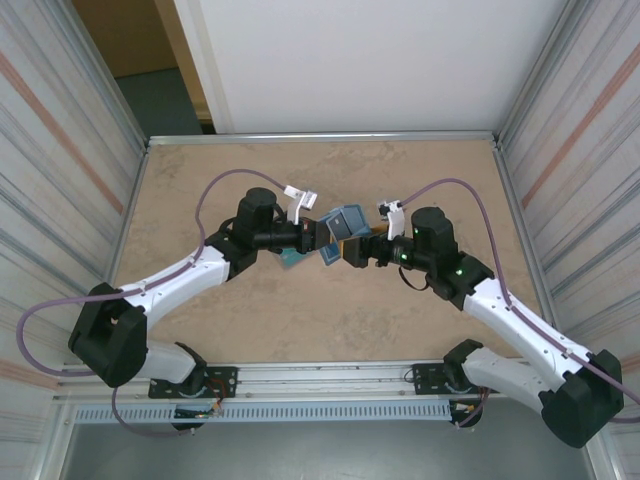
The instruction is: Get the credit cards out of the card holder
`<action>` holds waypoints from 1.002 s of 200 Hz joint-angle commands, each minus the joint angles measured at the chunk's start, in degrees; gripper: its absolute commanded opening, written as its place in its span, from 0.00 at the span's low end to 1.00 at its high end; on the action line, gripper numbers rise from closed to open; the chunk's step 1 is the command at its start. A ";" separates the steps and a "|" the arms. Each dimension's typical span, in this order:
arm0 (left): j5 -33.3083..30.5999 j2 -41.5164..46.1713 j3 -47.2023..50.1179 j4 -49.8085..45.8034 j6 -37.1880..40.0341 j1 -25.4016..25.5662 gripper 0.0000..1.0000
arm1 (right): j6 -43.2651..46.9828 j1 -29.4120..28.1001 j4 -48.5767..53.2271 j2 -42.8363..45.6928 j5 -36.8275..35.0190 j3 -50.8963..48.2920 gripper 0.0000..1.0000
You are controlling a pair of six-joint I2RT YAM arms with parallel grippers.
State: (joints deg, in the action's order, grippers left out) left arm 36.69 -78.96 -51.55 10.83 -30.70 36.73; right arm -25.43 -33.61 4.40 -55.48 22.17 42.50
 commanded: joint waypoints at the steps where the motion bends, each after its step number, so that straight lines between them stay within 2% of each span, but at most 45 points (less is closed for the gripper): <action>1: 2.24 0.38 0.53 3.77 0.32 -0.25 0.00 | -0.97 0.54 -1.20 1.17 0.65 -0.65 0.95; 70: 4.72 0.59 0.84 5.10 0.27 -0.34 0.00 | -1.20 0.73 1.75 0.56 -4.89 -0.31 0.87; 121: 7.62 0.25 0.76 4.00 1.71 -0.61 0.00 | -1.86 2.17 1.58 2.67 -3.86 -0.53 0.73; 156: 9.51 0.79 0.05 1.85 4.08 -0.89 0.00 | -3.55 4.41 0.44 5.40 -0.67 -1.54 0.55; 180: 10.33 1.04 -0.14 1.82 4.31 -0.96 0.00 | -4.56 5.00 0.34 6.72 -0.58 -2.03 0.27; 200: 10.17 1.04 -0.13 1.61 4.08 -1.10 0.09 | -5.22 5.18 0.51 7.45 -1.29 -2.25 0.09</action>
State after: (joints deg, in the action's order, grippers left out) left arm 44.62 -78.96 -51.07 12.05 -28.23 36.29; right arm -29.26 -28.86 5.61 -49.39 20.60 41.21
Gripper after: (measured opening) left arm 0.141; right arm 0.172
